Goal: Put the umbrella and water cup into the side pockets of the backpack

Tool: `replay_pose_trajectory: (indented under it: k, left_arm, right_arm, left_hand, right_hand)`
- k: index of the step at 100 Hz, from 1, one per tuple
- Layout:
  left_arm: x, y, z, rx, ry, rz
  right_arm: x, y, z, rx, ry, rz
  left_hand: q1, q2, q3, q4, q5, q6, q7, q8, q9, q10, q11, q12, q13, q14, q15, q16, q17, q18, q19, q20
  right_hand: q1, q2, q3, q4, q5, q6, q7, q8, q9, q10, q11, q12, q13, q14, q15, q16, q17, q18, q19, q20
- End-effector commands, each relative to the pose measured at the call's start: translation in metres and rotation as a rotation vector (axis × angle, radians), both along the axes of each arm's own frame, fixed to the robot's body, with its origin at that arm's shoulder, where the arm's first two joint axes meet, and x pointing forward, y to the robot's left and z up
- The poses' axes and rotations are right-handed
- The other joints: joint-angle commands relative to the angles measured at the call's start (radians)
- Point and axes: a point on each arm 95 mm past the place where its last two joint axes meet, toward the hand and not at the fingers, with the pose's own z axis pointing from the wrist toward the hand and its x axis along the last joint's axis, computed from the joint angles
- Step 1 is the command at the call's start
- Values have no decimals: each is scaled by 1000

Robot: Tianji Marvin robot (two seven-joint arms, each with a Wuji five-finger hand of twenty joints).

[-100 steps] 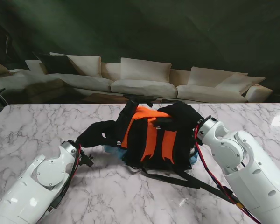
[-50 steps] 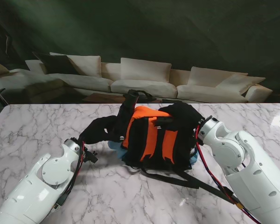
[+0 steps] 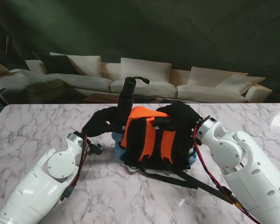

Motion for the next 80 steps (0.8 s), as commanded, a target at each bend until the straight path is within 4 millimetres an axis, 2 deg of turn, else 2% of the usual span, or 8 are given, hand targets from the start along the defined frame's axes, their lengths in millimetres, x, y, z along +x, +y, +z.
replay_pose_trajectory:
  k: [1, 29, 41, 55, 59, 64, 69, 80]
  left_arm:
    - [2, -16, 6, 0, -12, -30]
    - [11, -41, -3, 0, 10, -58]
    - [13, -44, -8, 15, 15, -64]
    - [11, -42, -12, 44, 18, -86]
    - [9, -40, -13, 55, 19, -96]
    - [6, -37, -14, 66, 23, -106]
    - [4, -34, -14, 73, 26, -111]
    - [2, -27, -17, 98, 28, -112]
  right_arm:
    - [0, 4, -1, 0, 5, 6]
    - [2, 4, 0, 10, 5, 3]
    - [2, 4, 0, 11, 4, 5]
    - [2, 4, 0, 14, 3, 4]
    - [2, 4, 1, 13, 2, 4]
    - [2, 3, 1, 13, 1, 4]
    - [2, 3, 1, 12, 1, 3]
    - [2, 3, 1, 11, 0, 3]
  left_hand:
    - [156, 111, 114, 36, 114, -242, 165, -6, 82, -129, 24, -4, 59, -38, 13, 2, -2, -78, 8, -1]
    - [129, 88, 89, 29, 176, -254, 156, -109, 147, -145, -24, -135, 107, -68, 42, -26, -26, -70, 37, 37]
    - [118, 80, 80, 34, 196, -273, 151, -143, 167, -163, -39, -196, 108, -81, 65, -34, -93, -63, 51, 73]
    - [100, 74, 78, 37, 206, -307, 144, -157, 173, -195, -46, -230, 39, -110, 46, 9, -254, -54, 20, 136]
    - [89, 69, 84, 36, 209, -316, 142, -159, 176, -202, -46, -239, -24, -107, 13, 52, -320, -50, -37, 166]
    - [81, 67, 85, 35, 212, -325, 138, -162, 181, -210, -50, -247, -135, -129, -20, 67, -418, -38, -121, 156]
    - [75, 64, 83, 36, 215, -330, 134, -164, 185, -214, -52, -253, -201, -143, -40, -31, -480, -32, -190, 158]
    - [70, 63, 83, 38, 218, -340, 129, -168, 187, -223, -54, -255, -281, -151, -106, -87, -559, -36, -304, 124]
  right_hand:
    - [102, 65, 55, 8, 11, -117, 25, 9, 2, -15, 1, 0, 26, -33, 11, 6, 1, -13, 8, -5]
    - [103, 65, 55, 8, 12, -119, 25, 10, 3, -16, 1, 1, 26, -32, 12, 6, 1, -13, 8, -5]
    - [103, 65, 55, 8, 12, -120, 25, 10, 3, -16, 0, 1, 26, -32, 12, 6, 1, -13, 8, -5]
    - [102, 66, 56, 8, 12, -121, 25, 11, 2, -15, 0, 2, 26, -32, 12, 7, 1, -13, 8, -5]
    - [102, 65, 55, 8, 12, -121, 25, 11, 2, -16, 0, 2, 26, -32, 13, 7, 1, -13, 8, -5]
    - [102, 65, 56, 8, 12, -120, 25, 11, 2, -17, -1, 2, 25, -31, 12, 7, 1, -13, 8, -5]
    - [102, 66, 56, 8, 12, -120, 25, 11, 3, -16, 0, 2, 26, -32, 12, 7, 1, -13, 8, -5]
    - [102, 65, 55, 8, 12, -120, 24, 11, 3, -17, -1, 2, 26, -32, 12, 6, 1, -13, 8, -5]
